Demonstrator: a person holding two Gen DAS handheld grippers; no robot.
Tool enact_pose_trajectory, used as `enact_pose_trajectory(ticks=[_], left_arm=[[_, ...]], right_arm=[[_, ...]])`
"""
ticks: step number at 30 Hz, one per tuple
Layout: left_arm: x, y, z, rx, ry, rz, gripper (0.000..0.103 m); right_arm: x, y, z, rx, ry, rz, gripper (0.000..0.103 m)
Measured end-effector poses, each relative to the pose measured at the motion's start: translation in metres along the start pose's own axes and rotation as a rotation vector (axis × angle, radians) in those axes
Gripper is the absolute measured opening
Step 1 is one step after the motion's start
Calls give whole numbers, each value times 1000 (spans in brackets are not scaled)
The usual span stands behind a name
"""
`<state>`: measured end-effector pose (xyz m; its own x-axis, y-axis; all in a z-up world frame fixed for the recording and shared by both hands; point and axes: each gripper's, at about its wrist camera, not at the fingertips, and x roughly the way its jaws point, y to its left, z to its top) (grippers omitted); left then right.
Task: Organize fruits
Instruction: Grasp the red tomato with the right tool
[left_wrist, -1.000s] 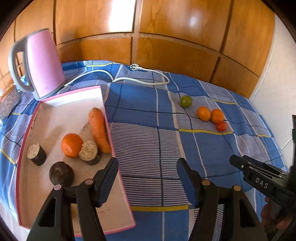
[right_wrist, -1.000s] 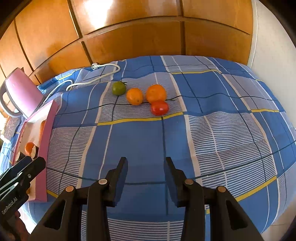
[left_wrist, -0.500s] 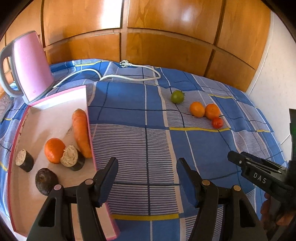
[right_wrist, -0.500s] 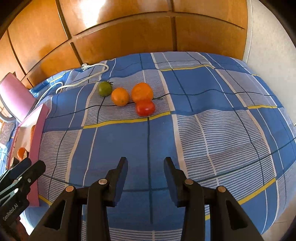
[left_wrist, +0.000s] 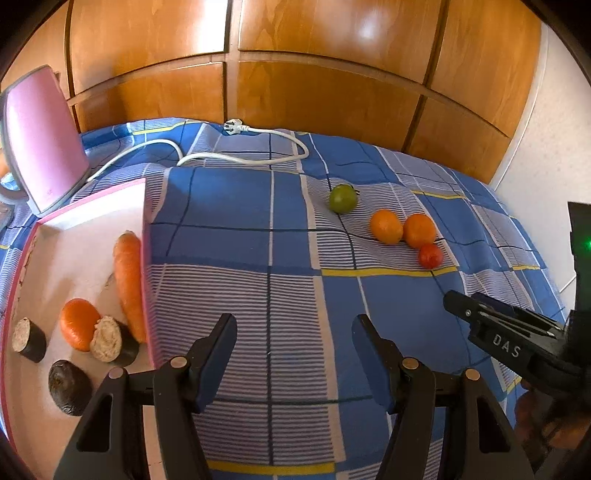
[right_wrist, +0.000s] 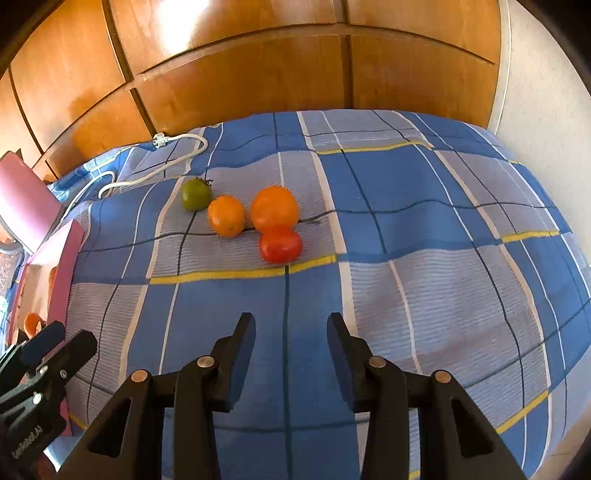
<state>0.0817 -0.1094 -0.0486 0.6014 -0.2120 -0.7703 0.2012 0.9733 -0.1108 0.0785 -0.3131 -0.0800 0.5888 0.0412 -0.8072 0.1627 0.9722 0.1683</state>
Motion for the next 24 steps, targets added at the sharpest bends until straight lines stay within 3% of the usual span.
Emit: enact_pose_trajectory(ticks=[24], left_arm=[[37, -11, 23, -24, 33, -19, 65]], right_arm=[[45, 6, 42, -46, 19, 9, 40]])
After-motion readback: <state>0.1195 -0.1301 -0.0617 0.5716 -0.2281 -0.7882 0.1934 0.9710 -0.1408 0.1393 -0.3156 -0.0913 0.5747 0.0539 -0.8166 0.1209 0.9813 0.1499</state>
